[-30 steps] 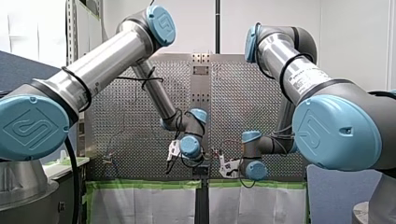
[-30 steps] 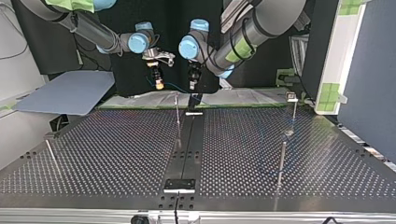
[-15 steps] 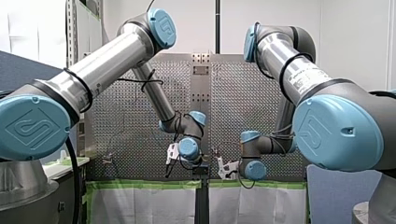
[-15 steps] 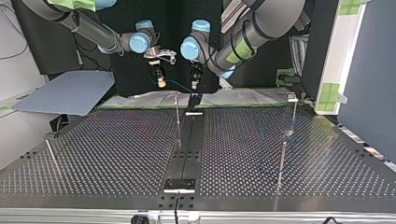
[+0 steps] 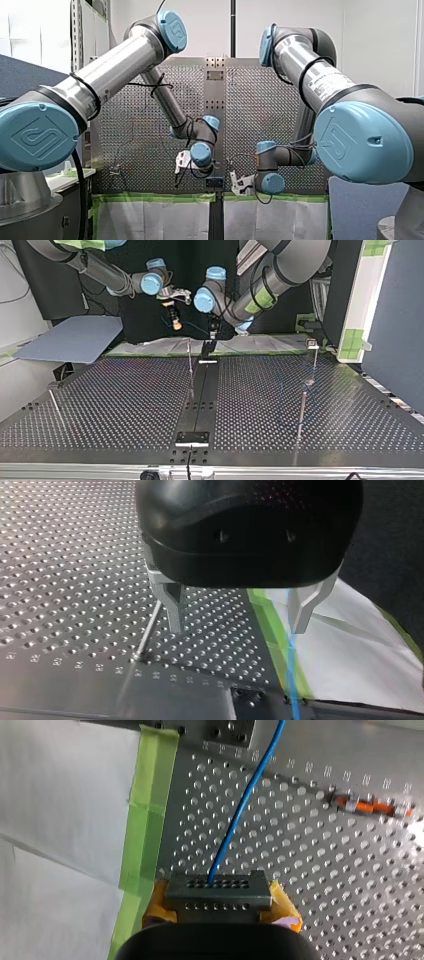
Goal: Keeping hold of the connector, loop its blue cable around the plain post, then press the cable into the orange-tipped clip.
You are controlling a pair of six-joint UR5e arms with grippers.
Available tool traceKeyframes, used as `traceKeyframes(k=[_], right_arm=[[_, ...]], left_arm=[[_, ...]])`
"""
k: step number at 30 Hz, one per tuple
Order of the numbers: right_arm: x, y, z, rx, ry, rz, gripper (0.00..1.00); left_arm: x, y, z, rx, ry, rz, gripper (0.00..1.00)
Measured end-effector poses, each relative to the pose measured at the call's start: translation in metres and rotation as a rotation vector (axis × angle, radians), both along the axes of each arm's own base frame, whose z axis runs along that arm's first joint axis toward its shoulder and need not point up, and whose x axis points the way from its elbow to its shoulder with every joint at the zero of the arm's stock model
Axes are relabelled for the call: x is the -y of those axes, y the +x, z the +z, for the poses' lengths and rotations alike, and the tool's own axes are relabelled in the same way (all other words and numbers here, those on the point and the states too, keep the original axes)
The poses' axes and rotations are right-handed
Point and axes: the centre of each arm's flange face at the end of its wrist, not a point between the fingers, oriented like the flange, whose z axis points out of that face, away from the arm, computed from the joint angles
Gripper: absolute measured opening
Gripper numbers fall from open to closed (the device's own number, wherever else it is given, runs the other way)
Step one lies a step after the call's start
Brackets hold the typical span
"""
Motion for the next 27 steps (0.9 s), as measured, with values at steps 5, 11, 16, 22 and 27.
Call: traceKeyframes(k=[5,11,16,22,27], right_arm=[[-0.004,0.005,0.0,-0.005,-0.006,0.033,0.0],[-0.005,0.005,-0.001,-0.008,-0.007,0.04,0.0],[-0.003,0.003,-0.001,-0.012,-0.003,0.031,0.0],[-0.002,0.0,-0.001,-0.015,-0.001,0.02,0.0],[-0.001,0.001,-0.001,-0.012,-0.006,0.02,0.0]], left_arm=[[0.011,0.006,0.011,0.001,-0.001,-0.003,1.0],[0.012,0.012,0.021,-0.009,0.031,0.03,1.0],[0.01,0.01,0.022,-0.044,0.081,0.012,1.0],[0.013,0.019,0.031,-0.067,0.118,-0.031,1.0],[0.022,0.03,0.044,-0.074,0.128,-0.067,1.0]])
